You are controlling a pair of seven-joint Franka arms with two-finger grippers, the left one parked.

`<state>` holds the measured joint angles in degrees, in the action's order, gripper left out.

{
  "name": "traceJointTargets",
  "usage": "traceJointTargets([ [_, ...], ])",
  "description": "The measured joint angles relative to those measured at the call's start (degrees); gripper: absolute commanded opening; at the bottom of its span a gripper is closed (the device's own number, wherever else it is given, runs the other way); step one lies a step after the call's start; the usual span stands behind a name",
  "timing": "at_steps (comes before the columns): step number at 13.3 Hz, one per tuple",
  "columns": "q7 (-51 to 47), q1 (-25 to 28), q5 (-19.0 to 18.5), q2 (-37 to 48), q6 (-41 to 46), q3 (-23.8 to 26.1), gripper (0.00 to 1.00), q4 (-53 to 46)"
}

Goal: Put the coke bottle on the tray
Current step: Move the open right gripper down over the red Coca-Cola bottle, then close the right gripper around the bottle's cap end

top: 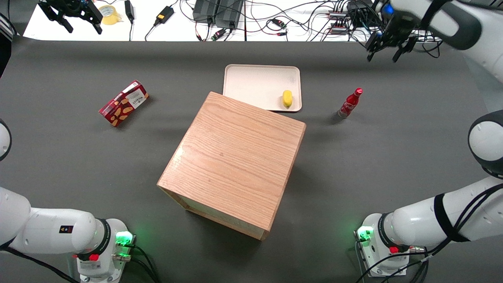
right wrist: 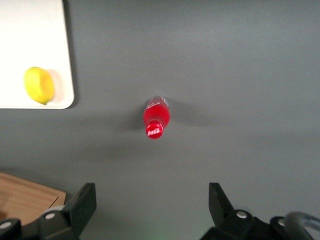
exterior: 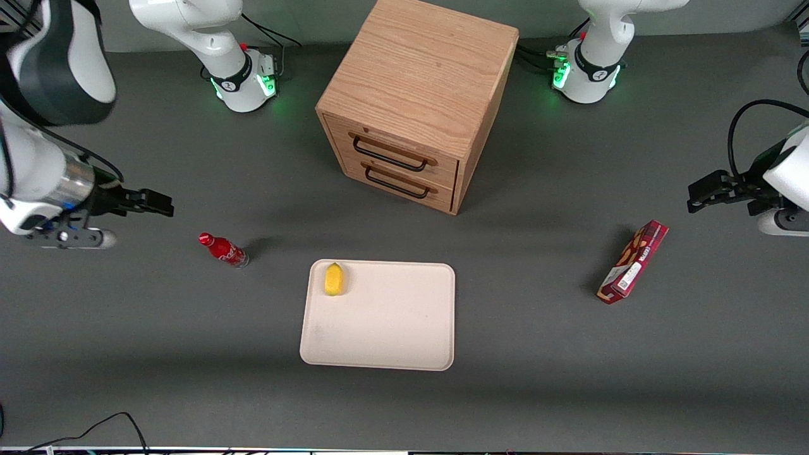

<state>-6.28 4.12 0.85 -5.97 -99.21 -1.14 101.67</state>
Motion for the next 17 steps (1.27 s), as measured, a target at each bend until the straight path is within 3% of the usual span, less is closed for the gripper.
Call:
traceJointTargets([
  [7,0.0,0.0,-0.1,-1.7,-25.9,0.9,0.98,18.7],
  [9,0.0,0.0,-0.1,-1.8,-29.8,0.9,0.86,21.7],
  [10,0.1,0.0,-0.1,-1.8,-30.8,0.9,0.73,22.6],
  [11,0.1,0.0,-0.1,-1.7,-31.4,0.9,0.52,23.2],
  [13,0.1,0.0,-0.4,-1.7,-31.5,0.9,0.00,23.6],
  [17,0.1,0.0,-0.7,-1.6,-31.5,1.0,0.00,23.6],
])
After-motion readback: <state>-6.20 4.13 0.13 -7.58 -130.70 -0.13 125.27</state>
